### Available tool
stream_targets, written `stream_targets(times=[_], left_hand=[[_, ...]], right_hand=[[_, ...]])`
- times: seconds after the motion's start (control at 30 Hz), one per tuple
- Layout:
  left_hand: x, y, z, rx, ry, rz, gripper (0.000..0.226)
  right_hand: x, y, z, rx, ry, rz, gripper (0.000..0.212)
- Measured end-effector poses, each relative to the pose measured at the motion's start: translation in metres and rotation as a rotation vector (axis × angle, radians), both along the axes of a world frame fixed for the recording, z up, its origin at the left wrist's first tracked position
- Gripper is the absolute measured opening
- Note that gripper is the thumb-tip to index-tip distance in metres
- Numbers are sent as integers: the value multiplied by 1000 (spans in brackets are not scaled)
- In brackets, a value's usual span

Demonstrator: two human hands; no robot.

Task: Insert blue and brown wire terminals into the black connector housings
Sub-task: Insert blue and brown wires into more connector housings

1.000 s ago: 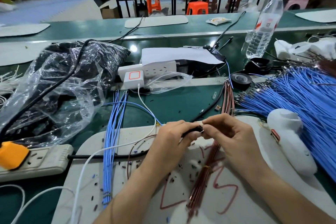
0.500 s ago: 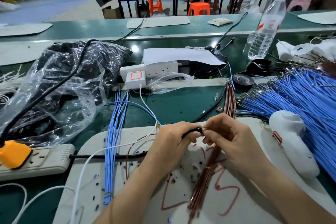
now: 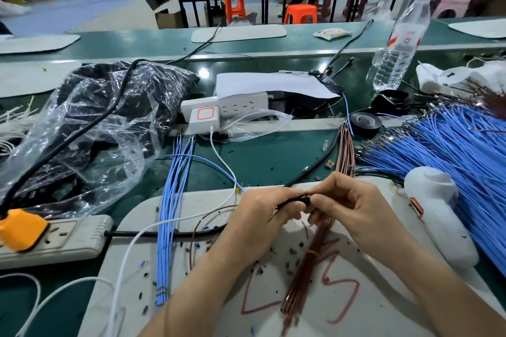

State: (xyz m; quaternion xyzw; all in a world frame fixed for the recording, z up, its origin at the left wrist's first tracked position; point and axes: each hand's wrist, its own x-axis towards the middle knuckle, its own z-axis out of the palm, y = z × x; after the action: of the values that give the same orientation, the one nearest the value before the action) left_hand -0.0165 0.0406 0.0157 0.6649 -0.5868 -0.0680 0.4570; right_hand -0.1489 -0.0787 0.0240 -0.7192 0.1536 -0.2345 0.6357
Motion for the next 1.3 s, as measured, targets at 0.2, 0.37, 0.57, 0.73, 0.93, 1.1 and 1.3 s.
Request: stream_targets(times=[0.2,0.37,0.57,0.73,0.93,1.1,1.3], left_hand=[[-1,-3,-3,9,-40,22,22],[0,-4,-8,13,-78,37,24],[0,-3,-8,23,-115,81,19],[-3,-3,-3,-2,-82,134,16],[-6,-4,0,-47,86,70,14],[-8,-3,-1,-41,124,25,12],[-9,-3,-3,-58,61,45,16]], right_hand=[[0,-2,-3,-149,85,-57,11],[1,0,-5,-258,131,-115,16],[3,5,-3,-96,22,-141,12],[3,10,2,39,-148,-211,12],[3,15,9,45,-203,-227,17],[0,22,14,-48,-214,-212,10],[1,24,13,-138,-178,-254,9]])
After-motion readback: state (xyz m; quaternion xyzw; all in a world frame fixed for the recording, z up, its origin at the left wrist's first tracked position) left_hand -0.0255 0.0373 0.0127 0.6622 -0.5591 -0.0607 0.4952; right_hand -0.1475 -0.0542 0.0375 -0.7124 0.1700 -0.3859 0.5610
